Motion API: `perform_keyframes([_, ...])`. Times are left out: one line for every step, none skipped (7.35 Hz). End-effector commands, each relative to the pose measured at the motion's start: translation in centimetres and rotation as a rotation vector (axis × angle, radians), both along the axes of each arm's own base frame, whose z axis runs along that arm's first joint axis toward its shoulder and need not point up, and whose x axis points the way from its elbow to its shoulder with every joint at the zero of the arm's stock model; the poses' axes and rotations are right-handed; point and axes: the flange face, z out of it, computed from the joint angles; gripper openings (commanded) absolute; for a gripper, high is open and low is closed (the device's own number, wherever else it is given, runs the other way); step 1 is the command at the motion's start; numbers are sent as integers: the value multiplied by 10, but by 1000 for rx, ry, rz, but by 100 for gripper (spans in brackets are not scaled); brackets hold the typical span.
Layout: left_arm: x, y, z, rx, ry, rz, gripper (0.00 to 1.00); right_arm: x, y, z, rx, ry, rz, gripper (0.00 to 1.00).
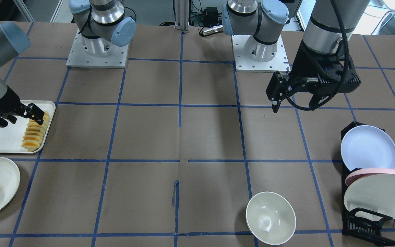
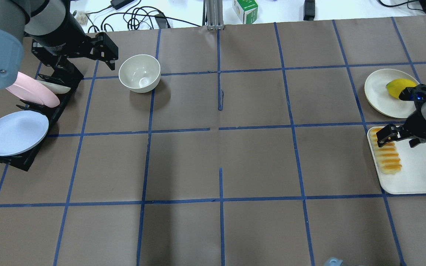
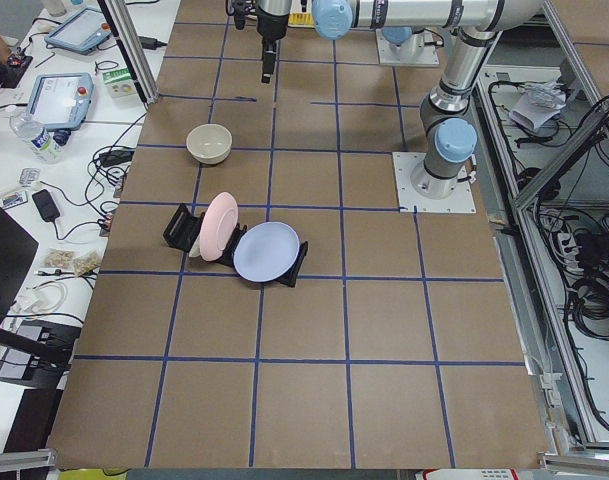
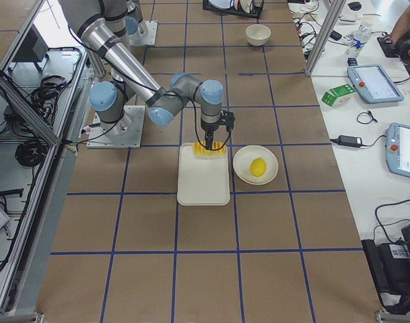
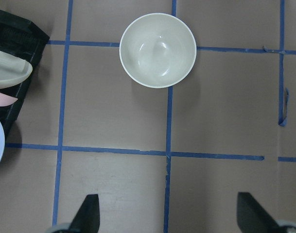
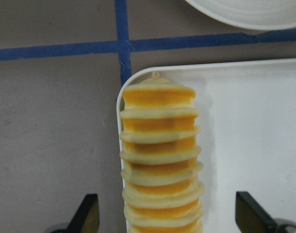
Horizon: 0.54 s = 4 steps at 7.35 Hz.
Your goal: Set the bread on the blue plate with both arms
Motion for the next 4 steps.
perform_keyframes([11, -10, -29, 58, 6, -2, 100, -4, 0, -26, 31, -22, -2, 100])
perform_keyframes([14, -18, -43, 81, 0, -12, 100, -5, -2, -32, 41, -33, -6, 100])
perform_keyframes([20, -22, -51, 92, -10, -19, 100, -4, -1, -35, 46, -36, -6, 94])
perform_keyframes([23, -23, -54, 96, -15, -59, 100, -4, -1, -35, 43, -41, -4, 82])
